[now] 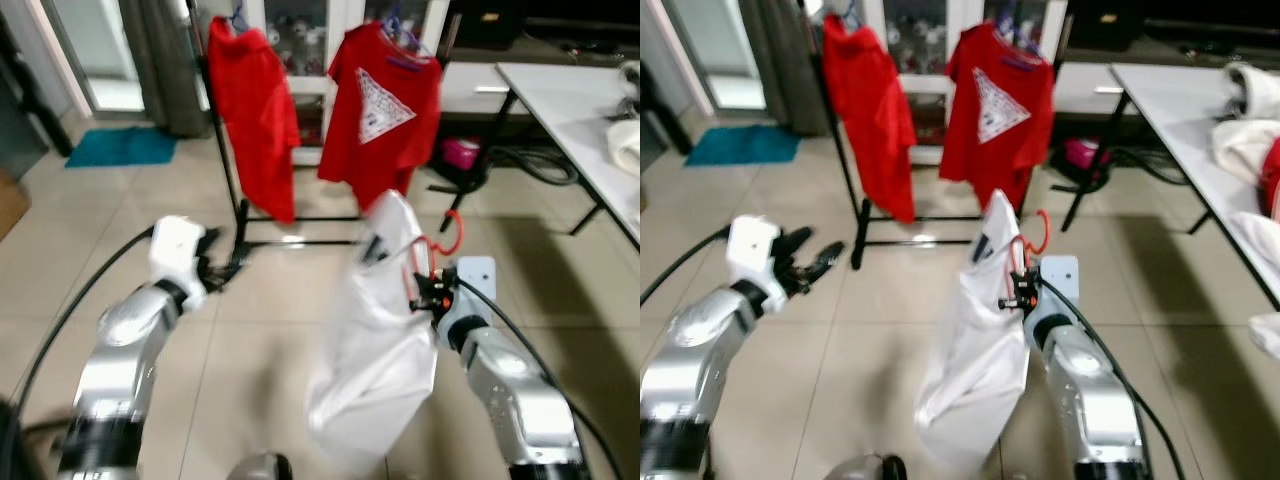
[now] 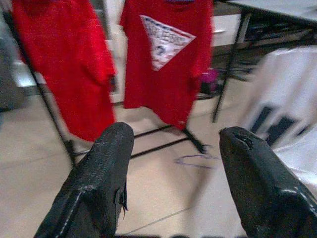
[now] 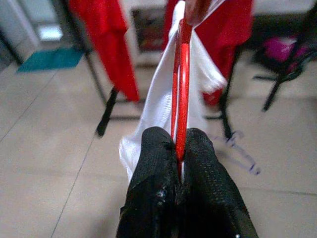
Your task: Hang hanger
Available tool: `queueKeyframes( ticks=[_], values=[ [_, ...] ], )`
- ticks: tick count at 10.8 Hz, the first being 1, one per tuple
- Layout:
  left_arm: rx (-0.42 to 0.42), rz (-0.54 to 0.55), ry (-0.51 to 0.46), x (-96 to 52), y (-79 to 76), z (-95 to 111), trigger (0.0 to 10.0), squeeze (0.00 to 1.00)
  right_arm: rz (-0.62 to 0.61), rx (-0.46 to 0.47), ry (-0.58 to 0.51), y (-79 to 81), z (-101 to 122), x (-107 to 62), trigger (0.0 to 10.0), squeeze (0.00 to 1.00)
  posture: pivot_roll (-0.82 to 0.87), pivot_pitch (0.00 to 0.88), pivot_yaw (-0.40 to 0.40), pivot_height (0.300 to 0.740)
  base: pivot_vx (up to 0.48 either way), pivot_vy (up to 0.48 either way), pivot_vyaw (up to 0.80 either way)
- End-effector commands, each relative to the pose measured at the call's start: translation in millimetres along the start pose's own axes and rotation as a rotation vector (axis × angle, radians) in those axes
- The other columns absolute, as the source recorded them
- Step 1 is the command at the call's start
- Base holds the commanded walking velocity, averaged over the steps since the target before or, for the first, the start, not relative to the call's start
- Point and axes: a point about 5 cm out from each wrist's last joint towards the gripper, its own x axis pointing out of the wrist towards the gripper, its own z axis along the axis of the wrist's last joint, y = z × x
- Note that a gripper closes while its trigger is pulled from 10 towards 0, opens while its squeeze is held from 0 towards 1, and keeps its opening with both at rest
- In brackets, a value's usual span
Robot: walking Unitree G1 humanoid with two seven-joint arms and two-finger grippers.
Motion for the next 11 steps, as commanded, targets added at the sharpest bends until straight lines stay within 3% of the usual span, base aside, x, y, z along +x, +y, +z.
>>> queueKeyframes(
  ticks=[1, 3, 4, 6, 11],
  values=[
    [-0.008, 0.024, -0.010, 0.3, -4.6, 5.0, 10.0, 0.00, -0.051, 0.001, -0.072, -4.5, 9.8, -0.6, 10.0, 0.00, -0.10, 0.028, 0.030, 0.740, 0.412, 0.000, 0.00],
    [0.009, -0.013, -0.010, 4.9, -22.5, 7.2, 10.0, 0.00, -0.072, 0.006, -0.093, -2.4, 15.1, 3.2, 10.0, 0.00, -0.10, 0.010, 0.033, 0.740, 0.429, 0.000, 0.00],
    [0.009, -0.010, -0.015, 7.5, -25.5, 8.8, 10.0, 0.00, -0.076, 0.012, -0.101, -1.0, 18.6, 5.2, 10.0, 0.00, -0.11, 0.000, 0.034, 0.740, 0.428, 0.000, 0.80],
    [0.014, 0.000, -0.017, 8.0, -26.6, 12.0, 10.0, 0.00, -0.083, 0.003, -0.116, 3.2, 22.9, 10.5, 10.0, 0.00, -0.10, 0.000, 0.032, 0.740, 0.426, 0.000, 0.67],
    [0.021, -0.015, -0.015, 7.9, -29.7, 13.3, 10.0, 0.00, -0.073, -0.041, -0.134, 8.4, 29.7, 13.8, 10.0, 0.00, -0.10, 0.000, 0.028, 0.740, 0.428, 0.000, 0.00]
  ],
)
